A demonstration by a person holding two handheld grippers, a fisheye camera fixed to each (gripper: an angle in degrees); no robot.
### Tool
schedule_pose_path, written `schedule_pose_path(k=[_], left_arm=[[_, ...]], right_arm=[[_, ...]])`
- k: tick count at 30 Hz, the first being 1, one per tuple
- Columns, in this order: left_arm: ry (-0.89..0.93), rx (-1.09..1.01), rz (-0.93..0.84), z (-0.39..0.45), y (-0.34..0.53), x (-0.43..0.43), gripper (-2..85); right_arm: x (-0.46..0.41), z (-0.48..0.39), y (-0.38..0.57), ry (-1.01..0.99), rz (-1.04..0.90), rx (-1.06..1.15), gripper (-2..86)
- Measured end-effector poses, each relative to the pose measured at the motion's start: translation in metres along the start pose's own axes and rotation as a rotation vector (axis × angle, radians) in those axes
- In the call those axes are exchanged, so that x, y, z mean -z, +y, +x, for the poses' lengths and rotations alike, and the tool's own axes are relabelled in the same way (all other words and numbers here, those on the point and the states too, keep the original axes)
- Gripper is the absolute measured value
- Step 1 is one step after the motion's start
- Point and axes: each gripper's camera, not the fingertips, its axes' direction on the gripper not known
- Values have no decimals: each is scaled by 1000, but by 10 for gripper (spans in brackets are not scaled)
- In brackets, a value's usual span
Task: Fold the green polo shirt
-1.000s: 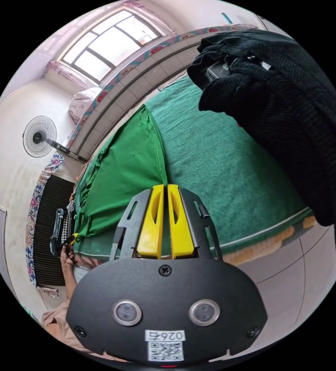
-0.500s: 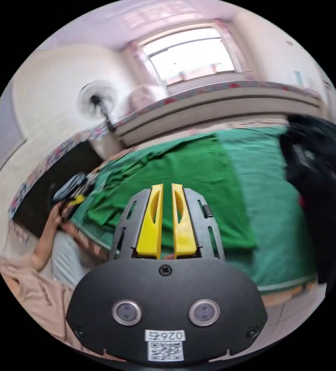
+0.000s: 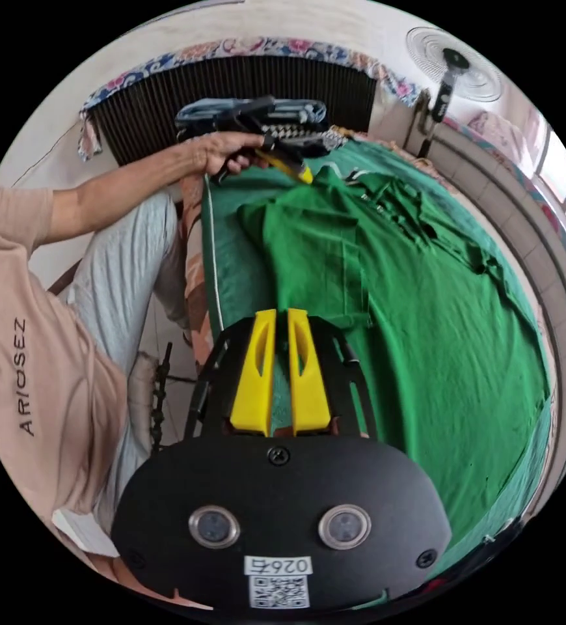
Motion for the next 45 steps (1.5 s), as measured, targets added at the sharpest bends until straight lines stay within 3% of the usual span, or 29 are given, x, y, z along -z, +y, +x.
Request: schedule_pose_path(k=[4,9,12,14,16,21,25,27,28,31,32,34,39,41,45], left_arm=[[162,-245,94,53,44,36,0],[332,-490,-63,115,91,4,56],[261,-589,-427,150,115,-57,40],[64,-592,-707,150,149,-104,2],[157,-577,-719,148,158,-94,-4],[134,-628,-641,150,185,-44,-9],[260,-631,-323,154,177,8,-10],[281,-626,-281,161,175,-2,-10],[257,-616,-359,166,175,-27,-10],[134,-648,-871,175,217,-128,-10],[140,-668,-910,178,228,-136,-10],[175,-710,-852,180,229,-111,-10],[323,-611,-438,136,188,-1,-10],[248,-511,-213,109,163,35,-10],[55,-400,-3,93,117,39,-10]], right_arm=[[6,23,42,-94,-4,-2,-13],[29,42,94,-110,106,29,12],[26,63,113,-144,153,-17,32],[16,75,123,-152,127,-43,33],[2,86,130,-161,80,-61,33],[-13,96,136,-178,122,-36,32],[-40,108,131,-185,100,-50,33],[-68,119,123,-247,36,-50,32],[-73,121,122,-259,29,-48,32],[-79,133,119,-267,34,-38,12],[-77,137,120,-279,33,-25,1],[-73,144,121,-297,31,-7,-7],[-37,166,123,-222,176,-8,9],[-25,183,124,-228,261,-51,12],[-25,234,123,-244,381,-229,15]])
